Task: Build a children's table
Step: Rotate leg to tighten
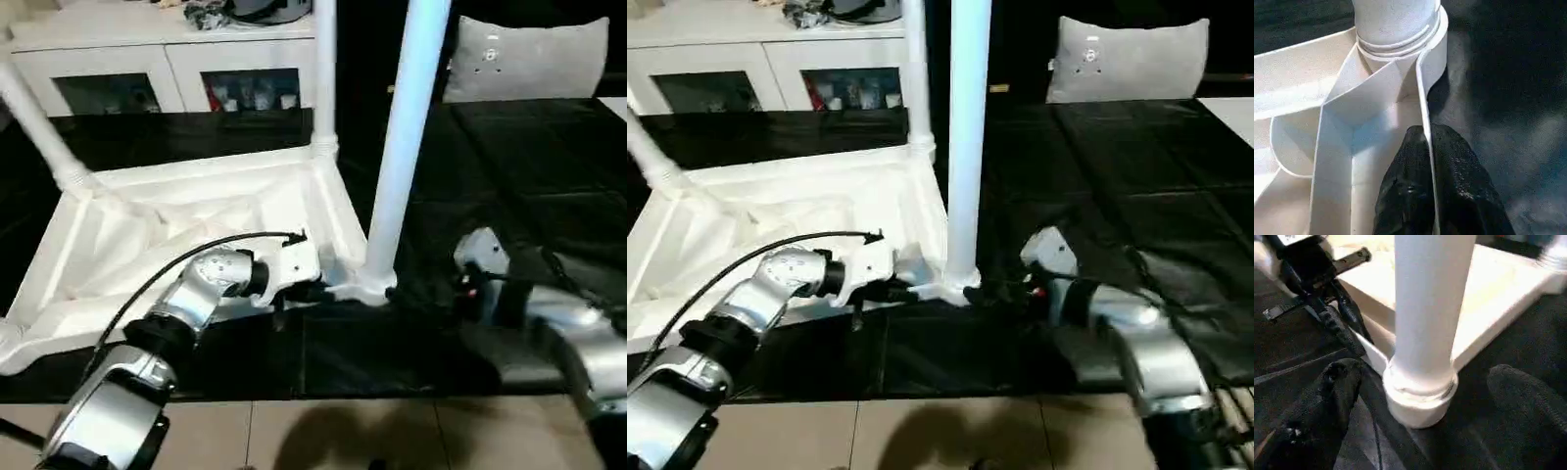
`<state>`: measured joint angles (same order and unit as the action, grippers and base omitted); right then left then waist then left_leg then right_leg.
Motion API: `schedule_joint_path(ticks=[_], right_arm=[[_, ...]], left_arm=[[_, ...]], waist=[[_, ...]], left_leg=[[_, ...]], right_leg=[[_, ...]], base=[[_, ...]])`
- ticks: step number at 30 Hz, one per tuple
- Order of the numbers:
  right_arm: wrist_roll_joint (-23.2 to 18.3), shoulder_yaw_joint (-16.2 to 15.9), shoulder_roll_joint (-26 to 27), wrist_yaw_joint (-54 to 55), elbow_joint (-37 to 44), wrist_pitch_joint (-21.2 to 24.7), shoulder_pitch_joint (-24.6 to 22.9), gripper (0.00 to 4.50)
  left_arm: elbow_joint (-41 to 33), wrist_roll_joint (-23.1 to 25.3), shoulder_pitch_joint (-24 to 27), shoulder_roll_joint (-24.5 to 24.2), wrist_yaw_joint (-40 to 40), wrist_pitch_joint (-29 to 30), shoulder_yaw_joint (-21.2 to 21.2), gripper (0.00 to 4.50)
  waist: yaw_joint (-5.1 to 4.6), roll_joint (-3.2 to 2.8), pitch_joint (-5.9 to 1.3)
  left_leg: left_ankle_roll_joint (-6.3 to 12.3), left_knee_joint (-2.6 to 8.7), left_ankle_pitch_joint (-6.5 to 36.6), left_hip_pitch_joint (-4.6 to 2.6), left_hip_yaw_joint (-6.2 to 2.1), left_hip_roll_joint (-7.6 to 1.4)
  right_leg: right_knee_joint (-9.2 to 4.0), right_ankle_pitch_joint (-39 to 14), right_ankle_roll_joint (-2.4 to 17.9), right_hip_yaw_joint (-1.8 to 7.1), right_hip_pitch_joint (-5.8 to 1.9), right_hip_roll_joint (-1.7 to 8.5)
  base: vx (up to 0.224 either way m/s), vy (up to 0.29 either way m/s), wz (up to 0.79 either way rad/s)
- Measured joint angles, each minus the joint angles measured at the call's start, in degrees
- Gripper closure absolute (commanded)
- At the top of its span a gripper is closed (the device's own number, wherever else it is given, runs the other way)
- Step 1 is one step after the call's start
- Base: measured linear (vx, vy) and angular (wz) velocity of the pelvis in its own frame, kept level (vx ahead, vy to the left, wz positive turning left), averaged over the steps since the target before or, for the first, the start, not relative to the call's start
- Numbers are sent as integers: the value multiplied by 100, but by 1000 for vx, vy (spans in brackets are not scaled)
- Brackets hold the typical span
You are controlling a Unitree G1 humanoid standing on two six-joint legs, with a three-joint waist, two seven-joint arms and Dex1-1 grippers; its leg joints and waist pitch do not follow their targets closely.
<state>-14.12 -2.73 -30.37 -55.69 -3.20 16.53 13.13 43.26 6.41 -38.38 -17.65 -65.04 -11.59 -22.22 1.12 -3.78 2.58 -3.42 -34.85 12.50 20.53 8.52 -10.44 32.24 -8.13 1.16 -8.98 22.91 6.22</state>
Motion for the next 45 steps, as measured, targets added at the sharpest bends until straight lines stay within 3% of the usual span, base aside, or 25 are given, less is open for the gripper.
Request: schedule_joint_path(ticks=[4, 7, 17, 30, 36, 39, 40, 43, 45], right_arm=[[-176, -218, -158, -706, -172, -148, 100, 40], [-313, -369, -224, -1201, -223, -87, 160, 56], [-415, -743, -436, -2114, -484, 151, 479, 148], [-399, -782, -420, -2148, -625, 177, 536, 241], [-425, -720, -349, -1811, -327, 603, 375, 256], [-356, -576, -104, -1266, -209, 726, 241, 257], [-265, -477, 124, -857, -214, 822, 241, 257], [-40, -166, 861, 507, -261, 1175, 291, 258], [83, -20, 1177, 1176, -339, 1399, 408, 259]], left_arm=[[-273, -11, 115, -128, -500, -233, -142, 450], [-430, -46, 185, -217, -773, -367, -256, 450], [-588, -53, 257, -244, -1098, -475, -397, 450], [-640, -81, 284, -246, -1218, -460, -402, 450], [-760, -208, 391, -128, -1167, 190, -273, 450], [-767, -200, 401, 4, -923, 722, -125, 450], [-768, -182, 404, 50, -713, 1008, -39, 450], [-775, -95, 402, 303, -2, 1720, 188, 450], [-792, -35, 393, 523, 421, 2036, 248, 450]], waist=[[180, 9, -6], [261, 22, -12], [385, 97, -24], [402, 109, -31], [396, 113, -57], [357, 102, -78], [293, 99, -80], [18, 76, -85], [-207, 36, -91]], left_leg=[[3, 2, 2, -2, 6, 0], [3, -1, 2, -9, 15, 2], [-33, -7, 15, -51, 45, -2], [-31, -4, 15, -47, 47, -5], [-36, -6, 14, -58, 50, -6], [-41, -13, 13, -75, 55, -4], [-41, -12, 14, -88, 58, -2], [-42, -14, 15, -119, 44, 0], [-41, -21, 16, -131, -11, -16]], right_leg=[[6, 2, 16, 5, 2, 1], [11, 0, 12, 19, 1, 2], [46, -9, -3, 45, -10, 6], [48, -14, -5, 44, -8, 6], [55, -14, -5, 45, -12, 6], [51, -14, -6, 51, -26, 7], [46, -15, -6, 51, -37, 8], [-21, -15, -9, 9, -78, 8], [-135, -15, -13, -102, -138, 10]], base=[[0, 0, 0], [0, 0, 0], [0, 0, 0], [0, 0, 0], [0, 0, 0], [0, 0, 0], [0, 0, 0], [0, 0, 0], [0, 0, 0]])
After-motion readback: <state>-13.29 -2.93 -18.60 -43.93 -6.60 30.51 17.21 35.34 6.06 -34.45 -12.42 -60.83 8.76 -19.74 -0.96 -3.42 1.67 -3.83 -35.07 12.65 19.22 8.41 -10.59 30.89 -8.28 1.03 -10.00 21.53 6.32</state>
